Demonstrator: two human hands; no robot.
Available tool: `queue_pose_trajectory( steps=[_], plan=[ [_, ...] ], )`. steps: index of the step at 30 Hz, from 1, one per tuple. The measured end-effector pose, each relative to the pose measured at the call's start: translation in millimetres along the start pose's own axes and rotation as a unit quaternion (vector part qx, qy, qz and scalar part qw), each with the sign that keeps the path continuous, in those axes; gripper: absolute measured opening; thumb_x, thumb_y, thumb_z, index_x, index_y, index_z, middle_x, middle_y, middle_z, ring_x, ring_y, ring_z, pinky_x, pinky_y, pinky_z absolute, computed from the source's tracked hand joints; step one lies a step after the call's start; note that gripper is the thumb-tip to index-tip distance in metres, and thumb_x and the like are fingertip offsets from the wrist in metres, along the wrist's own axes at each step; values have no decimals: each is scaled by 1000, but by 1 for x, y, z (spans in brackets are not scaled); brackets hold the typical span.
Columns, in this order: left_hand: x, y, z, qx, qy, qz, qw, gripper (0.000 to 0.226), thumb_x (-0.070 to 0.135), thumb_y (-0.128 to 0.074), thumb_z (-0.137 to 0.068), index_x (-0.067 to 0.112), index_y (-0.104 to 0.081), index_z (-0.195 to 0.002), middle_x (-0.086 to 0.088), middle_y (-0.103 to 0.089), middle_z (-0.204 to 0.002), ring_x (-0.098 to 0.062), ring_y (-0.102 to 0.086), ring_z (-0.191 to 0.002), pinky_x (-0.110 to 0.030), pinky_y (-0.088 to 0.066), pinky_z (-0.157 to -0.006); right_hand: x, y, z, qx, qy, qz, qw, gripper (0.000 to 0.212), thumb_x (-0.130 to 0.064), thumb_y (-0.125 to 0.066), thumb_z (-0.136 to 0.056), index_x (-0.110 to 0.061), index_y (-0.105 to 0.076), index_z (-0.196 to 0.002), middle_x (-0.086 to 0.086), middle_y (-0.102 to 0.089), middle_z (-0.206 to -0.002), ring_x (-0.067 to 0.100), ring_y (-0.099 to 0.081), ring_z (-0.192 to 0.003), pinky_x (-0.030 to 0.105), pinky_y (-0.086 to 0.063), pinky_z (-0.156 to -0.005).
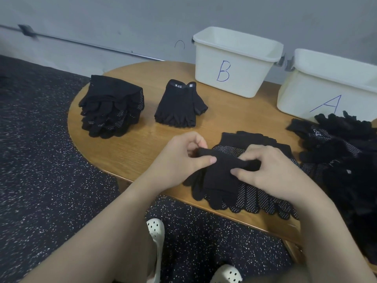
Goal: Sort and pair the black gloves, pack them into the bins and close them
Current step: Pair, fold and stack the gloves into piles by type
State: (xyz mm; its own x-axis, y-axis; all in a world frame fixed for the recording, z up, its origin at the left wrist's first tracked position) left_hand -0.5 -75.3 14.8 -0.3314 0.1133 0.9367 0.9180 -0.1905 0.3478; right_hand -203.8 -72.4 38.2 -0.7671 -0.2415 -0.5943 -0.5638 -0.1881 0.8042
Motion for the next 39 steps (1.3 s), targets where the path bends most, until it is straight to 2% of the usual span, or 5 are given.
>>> queue_pose_trajectory(
  steps=[6, 10, 15, 24, 39],
  plan=[
    [-9, 13, -1, -7, 59, 316, 947, 37, 22, -79, -85, 11, -66, -118, -7, -79, -106, -25, -75, -105, -42, -59, -92, -21, 8, -11, 60, 37, -233, 970, 10, -34, -76, -86, -25, -77, -89, 0, -78, -91, 20, -75, -86, 37, -61, -77],
    [-15, 18, 5, -58, 57, 271, 959, 34, 20, -75, -92, 9, -71, -123, -12, -76, -117, -28, -74, -103, -44, -62, -88, -35, -3, -29, 131, 31, -350, 927, 3, -21, -74, -92, -21, -76, -93, 6, -78, -94, 25, -76, -87, 31, -62, -65],
    [-17, 56, 14, 70, -3, 270, 960, 15, 11, -69, -98, 5, -72, -112, -16, -78, -96, -29, -76, -76, -38, -63, -66, -65, -24, -52, 145, 32, -416, 897, 17, -34, -71, -89, -26, -77, -102, 5, -78, -107, 29, -73, -102, 58, -58, -94],
    [-4, 144, 33, 278, -92, 200, 935, 12, 15, -66, -102, 10, -74, -109, -6, -78, -89, -26, -76, -69, -40, -64, -60, -151, -66, -114, 132, 59, -519, 843, 20, -19, -65, -101, -17, -71, -120, 4, -76, -118, 25, -71, -113, 45, -57, -96],
    [-32, 236, -1, 404, 20, 46, 913, 13, 36, -71, -96, 23, -71, -92, 1, -73, -64, -17, -71, -49, -43, -62, -56, -198, -96, -227, 59, 20, -372, 926, 9, -24, -67, -99, -26, -75, -94, -12, -79, -88, 5, -75, -80, 23, -62, -65]
  ],
)
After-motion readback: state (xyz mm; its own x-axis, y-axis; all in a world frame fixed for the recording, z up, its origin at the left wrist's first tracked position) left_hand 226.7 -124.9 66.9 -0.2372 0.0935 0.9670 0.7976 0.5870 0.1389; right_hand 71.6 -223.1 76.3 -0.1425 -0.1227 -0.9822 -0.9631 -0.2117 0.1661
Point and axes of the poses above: each hand's wrist, its own z-axis away from the middle knuckle, its own y-axis out of the back of the hand, x = y × z, the point moved 6 cm from there along -z, towards the middle knuckle
